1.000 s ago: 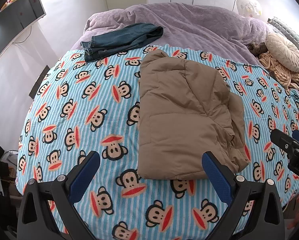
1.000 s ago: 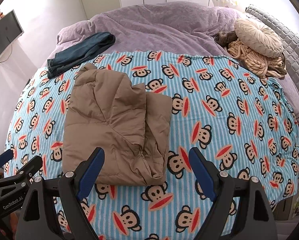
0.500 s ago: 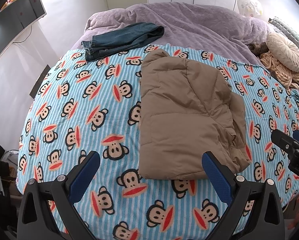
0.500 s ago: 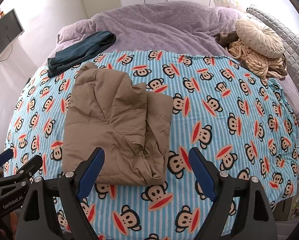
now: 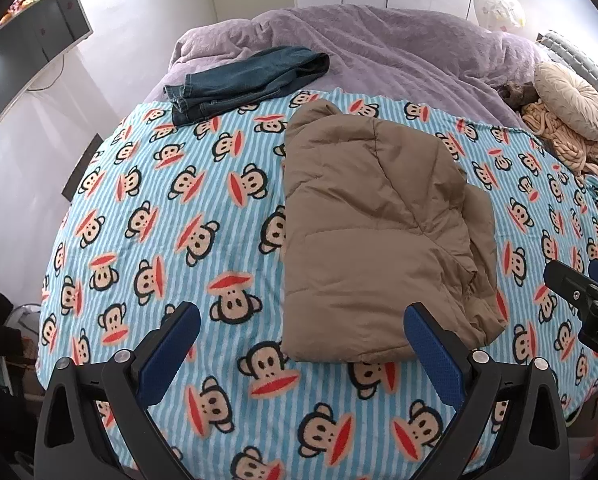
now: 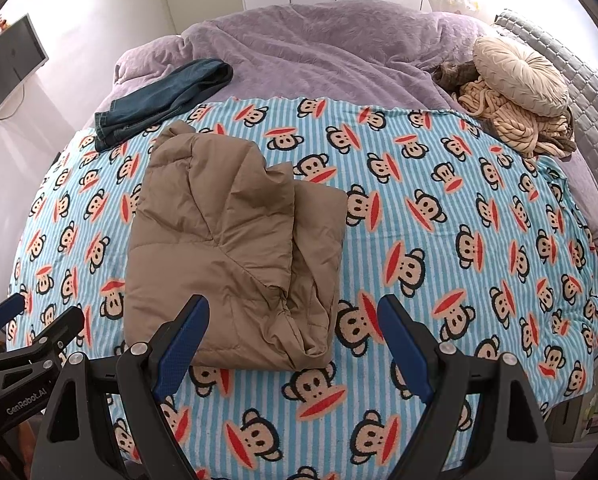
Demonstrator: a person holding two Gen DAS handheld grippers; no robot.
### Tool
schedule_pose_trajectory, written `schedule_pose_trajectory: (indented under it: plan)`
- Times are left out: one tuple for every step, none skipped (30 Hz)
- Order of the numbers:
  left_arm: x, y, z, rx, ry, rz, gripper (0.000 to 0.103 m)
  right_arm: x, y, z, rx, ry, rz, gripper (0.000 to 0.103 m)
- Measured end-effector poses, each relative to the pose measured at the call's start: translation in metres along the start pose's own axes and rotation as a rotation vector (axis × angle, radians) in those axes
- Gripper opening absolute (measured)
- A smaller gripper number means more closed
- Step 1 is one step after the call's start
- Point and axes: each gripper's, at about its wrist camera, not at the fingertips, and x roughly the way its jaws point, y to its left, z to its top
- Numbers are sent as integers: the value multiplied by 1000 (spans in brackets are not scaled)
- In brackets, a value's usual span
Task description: Fold large clothes
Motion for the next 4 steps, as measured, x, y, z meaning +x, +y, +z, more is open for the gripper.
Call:
schedule_pose_trajectory:
  plan:
    - [0, 0, 1, 3, -1, -3, 102, 0, -1, -1, -1, 1, 0, 88]
    - [0, 0, 1, 5, -1, -5, 102, 1, 0, 1, 0, 1, 1, 88]
    - [0, 0, 1, 7, 0, -6, 102, 0, -1, -1, 1, 2, 2, 88]
    - [0, 0, 1, 6, 1, -7, 102, 1, -1, 2, -2, 1, 1, 88]
